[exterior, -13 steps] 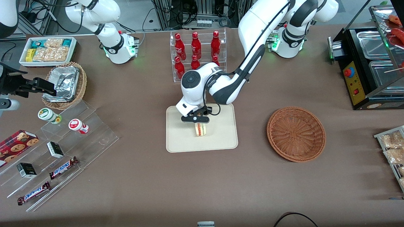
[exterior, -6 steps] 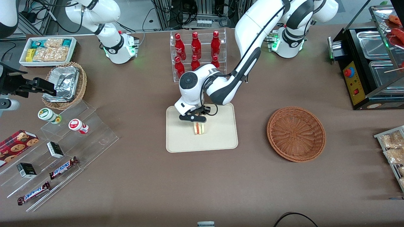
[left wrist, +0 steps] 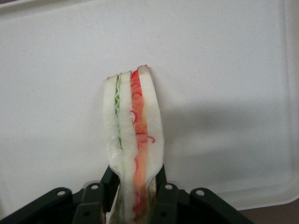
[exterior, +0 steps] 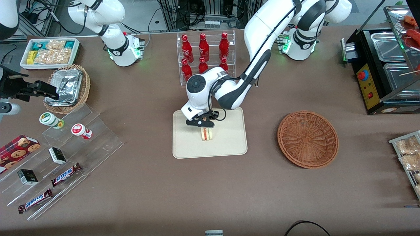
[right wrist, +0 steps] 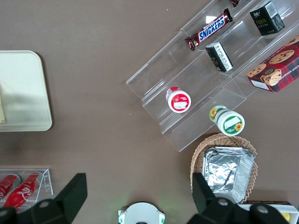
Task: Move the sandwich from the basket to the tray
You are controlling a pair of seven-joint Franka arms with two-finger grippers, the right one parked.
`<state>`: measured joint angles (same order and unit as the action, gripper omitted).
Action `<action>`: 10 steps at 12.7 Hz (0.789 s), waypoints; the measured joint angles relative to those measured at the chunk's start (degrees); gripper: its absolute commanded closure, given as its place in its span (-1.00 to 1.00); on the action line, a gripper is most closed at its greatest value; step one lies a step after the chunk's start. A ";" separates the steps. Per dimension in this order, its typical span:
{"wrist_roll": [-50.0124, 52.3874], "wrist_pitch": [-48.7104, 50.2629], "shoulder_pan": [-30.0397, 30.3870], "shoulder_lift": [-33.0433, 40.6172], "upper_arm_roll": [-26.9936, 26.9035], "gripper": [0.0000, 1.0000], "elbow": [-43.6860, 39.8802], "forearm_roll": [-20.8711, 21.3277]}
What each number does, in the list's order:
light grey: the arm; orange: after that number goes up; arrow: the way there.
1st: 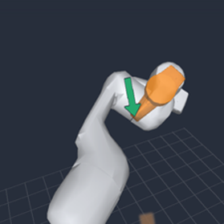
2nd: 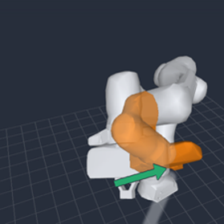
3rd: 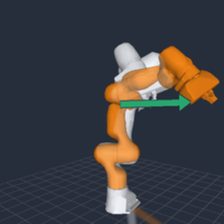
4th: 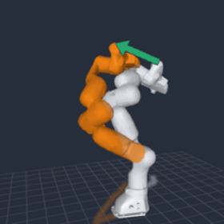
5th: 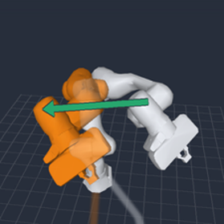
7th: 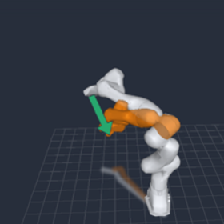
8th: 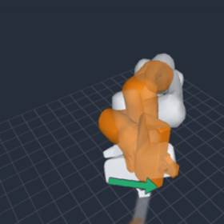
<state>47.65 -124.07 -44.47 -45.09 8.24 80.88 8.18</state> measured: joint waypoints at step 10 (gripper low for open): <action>6.69 4.75 1.15 10.78 -4.42 -1.00 -2.52 0.00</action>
<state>54.34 -119.32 -43.32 -34.32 3.83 78.36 8.18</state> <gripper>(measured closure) 0.000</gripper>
